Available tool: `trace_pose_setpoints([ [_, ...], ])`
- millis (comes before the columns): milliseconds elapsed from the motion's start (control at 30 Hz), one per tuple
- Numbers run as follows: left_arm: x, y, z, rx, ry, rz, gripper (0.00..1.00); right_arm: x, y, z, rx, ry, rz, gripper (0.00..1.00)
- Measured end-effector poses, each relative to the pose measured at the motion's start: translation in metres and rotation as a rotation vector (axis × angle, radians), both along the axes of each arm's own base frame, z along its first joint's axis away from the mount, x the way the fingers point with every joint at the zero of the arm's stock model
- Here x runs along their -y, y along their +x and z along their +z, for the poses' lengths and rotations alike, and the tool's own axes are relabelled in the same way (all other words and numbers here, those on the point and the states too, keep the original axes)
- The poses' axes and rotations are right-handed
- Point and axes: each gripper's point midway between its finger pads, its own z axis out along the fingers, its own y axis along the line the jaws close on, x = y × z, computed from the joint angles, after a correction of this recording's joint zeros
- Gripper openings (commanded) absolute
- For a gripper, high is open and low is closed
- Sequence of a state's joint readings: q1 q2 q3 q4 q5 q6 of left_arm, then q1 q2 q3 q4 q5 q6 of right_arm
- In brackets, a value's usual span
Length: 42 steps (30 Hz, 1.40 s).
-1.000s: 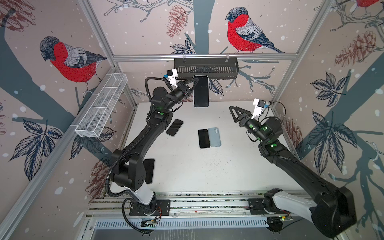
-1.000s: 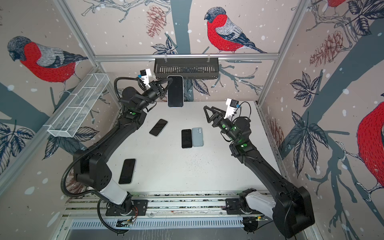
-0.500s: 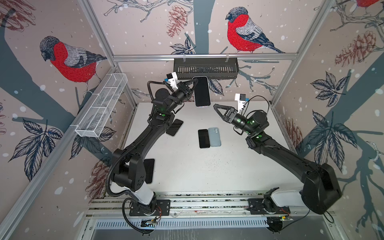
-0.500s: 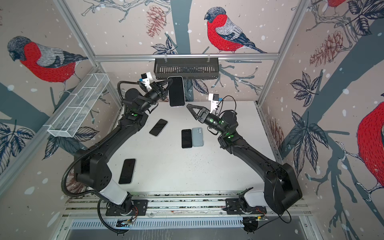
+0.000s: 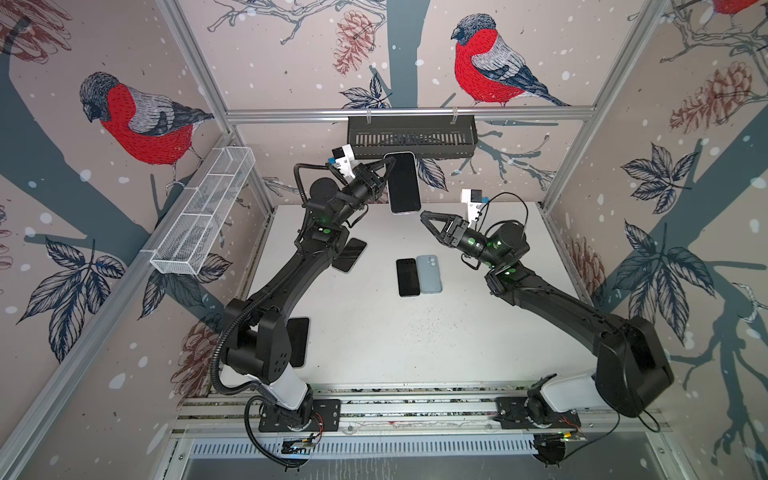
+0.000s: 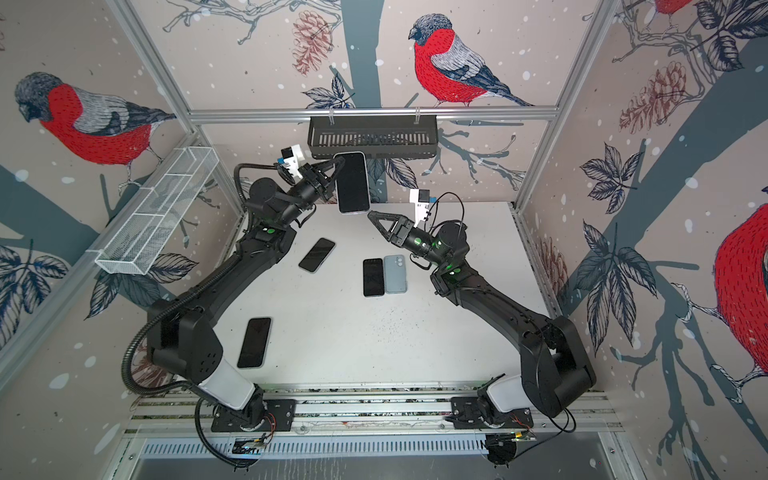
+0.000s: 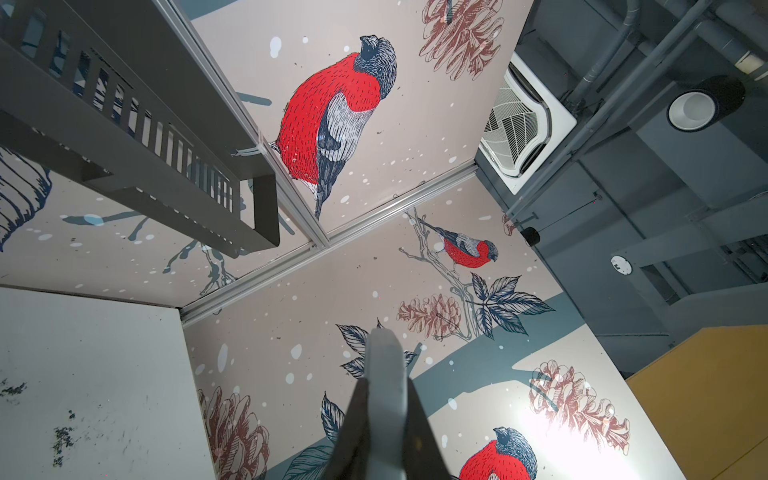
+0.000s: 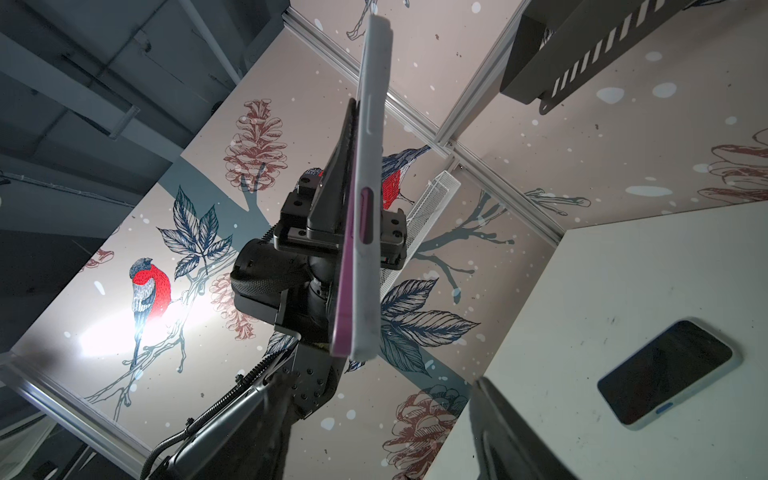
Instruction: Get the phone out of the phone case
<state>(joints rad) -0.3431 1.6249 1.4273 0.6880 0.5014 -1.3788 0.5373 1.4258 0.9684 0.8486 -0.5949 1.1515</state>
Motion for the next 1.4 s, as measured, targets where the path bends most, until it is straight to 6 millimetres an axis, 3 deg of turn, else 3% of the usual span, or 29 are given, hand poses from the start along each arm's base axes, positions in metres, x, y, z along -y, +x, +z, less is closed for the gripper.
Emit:
trace_pose_setpoints([
  [1233,0.008,-0.009,0.005,0.043,-0.015,-0.024,0.00,-0.005,0.013,-0.010,-0.031,0.028,0.019,0.60],
  [1400,0.017,-0.014,0.002,0.046,-0.001,-0.063,0.00,-0.005,0.015,-0.009,-0.042,0.039,0.021,0.58],
])
